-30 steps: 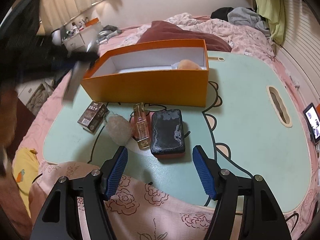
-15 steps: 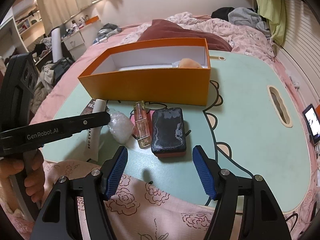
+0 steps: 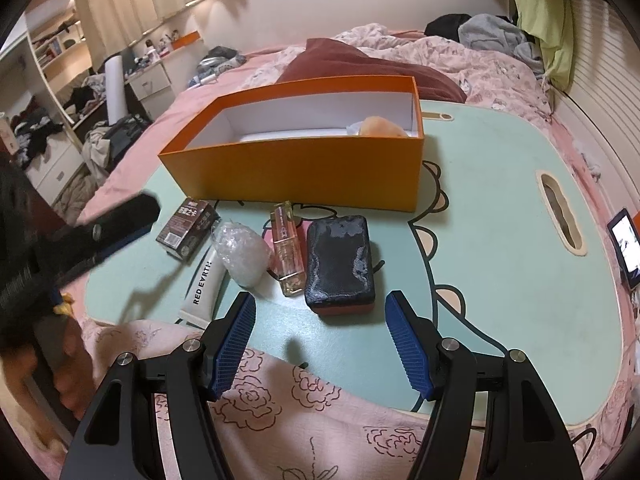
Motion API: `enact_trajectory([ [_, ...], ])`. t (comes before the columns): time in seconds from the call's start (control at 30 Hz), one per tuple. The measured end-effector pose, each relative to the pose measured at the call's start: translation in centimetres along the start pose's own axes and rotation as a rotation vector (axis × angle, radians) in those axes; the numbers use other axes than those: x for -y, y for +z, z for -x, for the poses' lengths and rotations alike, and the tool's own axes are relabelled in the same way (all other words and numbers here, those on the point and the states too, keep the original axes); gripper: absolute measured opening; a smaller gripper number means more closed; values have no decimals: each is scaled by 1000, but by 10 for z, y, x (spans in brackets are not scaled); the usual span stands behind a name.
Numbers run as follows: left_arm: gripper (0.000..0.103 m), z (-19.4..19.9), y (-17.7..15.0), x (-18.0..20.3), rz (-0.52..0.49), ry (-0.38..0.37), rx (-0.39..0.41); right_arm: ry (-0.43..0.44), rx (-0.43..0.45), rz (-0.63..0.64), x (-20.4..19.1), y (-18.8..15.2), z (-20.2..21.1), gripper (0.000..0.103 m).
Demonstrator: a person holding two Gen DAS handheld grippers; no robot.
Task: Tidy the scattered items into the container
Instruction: 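Grasp the white RED EARTH tube with the left gripper and lay it on the table, then grasp the panda figurine keychain with the right gripper and set it on the table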
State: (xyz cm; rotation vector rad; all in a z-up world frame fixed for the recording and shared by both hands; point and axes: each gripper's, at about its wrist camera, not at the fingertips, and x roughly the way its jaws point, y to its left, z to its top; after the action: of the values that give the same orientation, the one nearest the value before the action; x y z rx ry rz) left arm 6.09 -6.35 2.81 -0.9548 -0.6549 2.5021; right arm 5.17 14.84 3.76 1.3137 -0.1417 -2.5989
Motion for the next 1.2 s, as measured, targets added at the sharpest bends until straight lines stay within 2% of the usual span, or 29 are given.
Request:
enact_trajectory([
  [0.13, 73, 1, -2, 6, -32, 21, 17, 20, 106, 1, -3, 23, 27, 67],
  [0.2, 73, 2, -4, 9, -52, 54, 23, 22, 173, 17, -11, 50, 45, 67],
  [0.27, 73, 0, -5, 12, -71, 111, 15, 48, 176, 50, -21, 85, 49, 67],
  [0.33, 73, -1, -5, 13, -84, 131, 13, 89, 97, 61, -30, 119, 34, 67],
  [0.43, 73, 3, -6, 12, -82, 126, 29, 146, -140, 67, -46, 164, -22, 67],
  [0.5, 73, 7, -6, 8, -70, 118, 46, 221, -321, 54, -57, 178, -67, 65],
  [0.57, 73, 8, -5, 5, -57, 113, 50, 278, -459, 43, -70, 183, -108, 56],
  [0.7, 73, 6, -5, 0, -37, 104, 32, 173, -502, 103, -88, 183, -147, 56],
  [0.83, 73, 5, -5, -2, -30, 95, 28, 139, -590, 146, -98, 173, -175, 52],
  [0.9, 73, 6, -5, -3, -28, 90, 30, 168, -624, 125, -97, 170, -186, 56],
  [0.93, 73, 6, -5, -4, -25, 89, 29, 172, -623, 128, -97, 171, -186, 55],
  [1.03, 73, 5, -5, -5, -20, 85, 27, 227, -631, 123, -96, 173, -183, 32],
  [1.2, 73, 5, -5, -6, -20, 83, 25, 130, -539, 146, -87, 176, -170, 32],
])
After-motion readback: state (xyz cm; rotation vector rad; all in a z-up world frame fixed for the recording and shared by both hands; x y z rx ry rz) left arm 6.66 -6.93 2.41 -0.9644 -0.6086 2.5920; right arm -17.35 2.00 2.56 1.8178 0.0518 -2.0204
